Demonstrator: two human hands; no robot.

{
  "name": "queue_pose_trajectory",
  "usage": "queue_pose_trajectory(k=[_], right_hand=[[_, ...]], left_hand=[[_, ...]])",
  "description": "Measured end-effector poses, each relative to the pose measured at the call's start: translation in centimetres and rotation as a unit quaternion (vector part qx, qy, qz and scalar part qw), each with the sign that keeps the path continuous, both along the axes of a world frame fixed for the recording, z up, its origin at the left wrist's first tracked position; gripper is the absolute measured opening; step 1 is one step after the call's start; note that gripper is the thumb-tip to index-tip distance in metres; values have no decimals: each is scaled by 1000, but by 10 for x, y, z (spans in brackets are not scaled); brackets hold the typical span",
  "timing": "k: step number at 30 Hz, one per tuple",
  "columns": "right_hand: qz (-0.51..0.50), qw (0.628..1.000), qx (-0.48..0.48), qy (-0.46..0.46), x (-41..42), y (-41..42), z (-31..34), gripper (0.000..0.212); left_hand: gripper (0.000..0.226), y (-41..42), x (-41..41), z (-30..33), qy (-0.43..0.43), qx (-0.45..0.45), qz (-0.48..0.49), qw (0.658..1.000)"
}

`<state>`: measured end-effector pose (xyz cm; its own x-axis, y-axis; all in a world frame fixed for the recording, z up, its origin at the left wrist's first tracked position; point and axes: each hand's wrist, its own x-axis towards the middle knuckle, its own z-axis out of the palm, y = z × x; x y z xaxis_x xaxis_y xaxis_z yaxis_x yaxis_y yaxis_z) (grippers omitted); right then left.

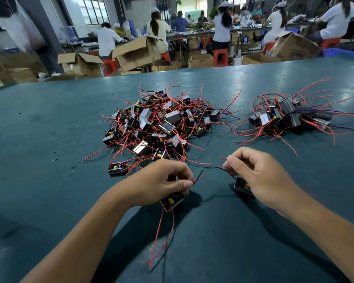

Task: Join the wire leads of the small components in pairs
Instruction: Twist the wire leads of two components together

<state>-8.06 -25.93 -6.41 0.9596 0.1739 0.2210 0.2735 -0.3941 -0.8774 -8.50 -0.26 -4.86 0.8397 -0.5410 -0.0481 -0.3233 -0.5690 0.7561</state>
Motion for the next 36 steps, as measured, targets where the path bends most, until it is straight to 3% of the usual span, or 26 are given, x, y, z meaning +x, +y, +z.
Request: queue_pose_trajectory(k=[7, 13, 17, 36], right_hand=[[7, 996, 69, 52, -1, 5, 0, 19], [8, 996, 69, 60, -6, 12, -2, 17], [5, 997, 59, 55, -8, 15, -2, 16], [-21, 989, 98, 106, -7, 23, -14, 17]], left_hand=[[13, -8, -3, -3, 40, -28, 27, 998], [18, -16, -3, -8, -10, 6, 43, 999], [9, -14, -2, -10, -22, -11, 44, 999], [18, -25, -7, -11, -30, -29, 79, 996]])
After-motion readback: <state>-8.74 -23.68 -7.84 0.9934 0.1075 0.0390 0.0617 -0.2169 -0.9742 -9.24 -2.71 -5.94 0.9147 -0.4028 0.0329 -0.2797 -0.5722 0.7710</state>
